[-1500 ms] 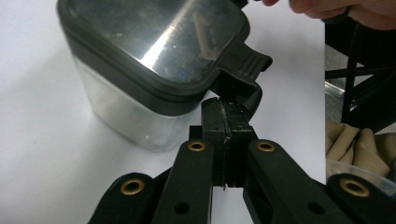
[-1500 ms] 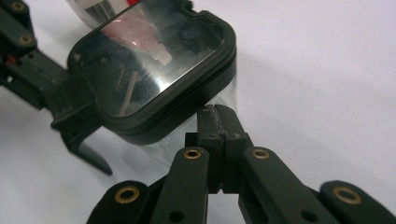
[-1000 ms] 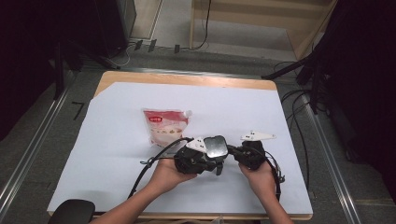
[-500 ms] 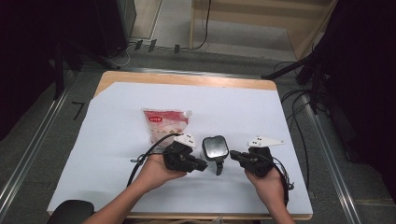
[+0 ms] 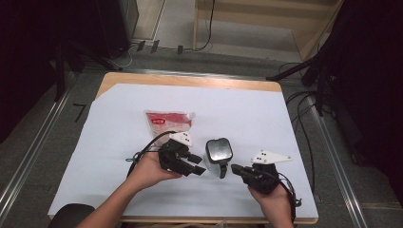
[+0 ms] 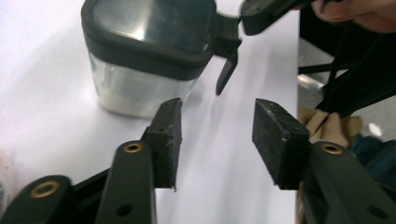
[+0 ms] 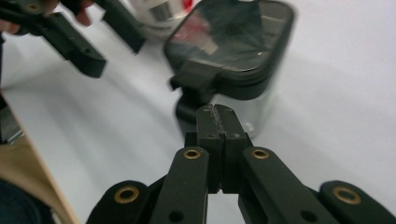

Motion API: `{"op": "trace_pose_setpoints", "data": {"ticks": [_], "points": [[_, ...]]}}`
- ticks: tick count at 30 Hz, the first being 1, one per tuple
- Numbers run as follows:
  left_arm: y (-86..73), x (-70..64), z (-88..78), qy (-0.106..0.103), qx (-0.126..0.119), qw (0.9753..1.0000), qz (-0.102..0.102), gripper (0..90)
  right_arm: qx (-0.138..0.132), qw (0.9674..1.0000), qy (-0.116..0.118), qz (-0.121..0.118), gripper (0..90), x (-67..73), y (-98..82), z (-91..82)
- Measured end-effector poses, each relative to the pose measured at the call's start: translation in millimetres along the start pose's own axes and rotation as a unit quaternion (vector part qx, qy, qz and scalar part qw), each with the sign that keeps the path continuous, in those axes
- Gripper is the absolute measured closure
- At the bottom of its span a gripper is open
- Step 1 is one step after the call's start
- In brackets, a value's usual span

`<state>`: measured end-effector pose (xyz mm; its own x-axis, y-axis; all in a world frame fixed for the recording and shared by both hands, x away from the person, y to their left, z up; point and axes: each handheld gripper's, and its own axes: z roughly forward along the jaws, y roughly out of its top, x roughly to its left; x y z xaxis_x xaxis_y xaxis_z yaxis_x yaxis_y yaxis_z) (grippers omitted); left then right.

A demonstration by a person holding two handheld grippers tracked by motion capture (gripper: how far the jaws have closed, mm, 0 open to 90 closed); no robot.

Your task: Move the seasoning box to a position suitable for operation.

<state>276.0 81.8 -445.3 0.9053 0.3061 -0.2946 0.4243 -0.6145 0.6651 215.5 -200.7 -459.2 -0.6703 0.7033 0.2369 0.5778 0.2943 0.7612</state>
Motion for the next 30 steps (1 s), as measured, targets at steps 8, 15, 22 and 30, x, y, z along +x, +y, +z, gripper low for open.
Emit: {"op": "trace_pose_setpoints", "data": {"ticks": [8, 15, 22, 30], "points": [[-1.5, 2.1, -4.5, 0.007, -0.014, 0.9999, -0.002, 44.4, 0.013, 0.9991, 0.017, -0.038, 90.0, 24.6, -1.8, 11.3], [-0.7, 6.7, -5.5, 0.005, -0.022, 0.9996, -0.016, 43.8, 0.026, 0.9988, 0.036, -0.022, 90.0, 31.3, -1.7, 27.6], [-1.1, 6.9, -5.7, 0.018, -0.013, 0.9997, -0.008, 43.5, 0.043, 0.9983, 0.029, -0.027, 90.0, 31.1, -3.2, 41.6], [-0.2, 7.4, -7.6, 0.019, -0.016, 0.9996, -0.015, 43.7, 0.046, 0.9982, 0.029, -0.024, 90.0, 27.2, -2.7, 41.9]]}}
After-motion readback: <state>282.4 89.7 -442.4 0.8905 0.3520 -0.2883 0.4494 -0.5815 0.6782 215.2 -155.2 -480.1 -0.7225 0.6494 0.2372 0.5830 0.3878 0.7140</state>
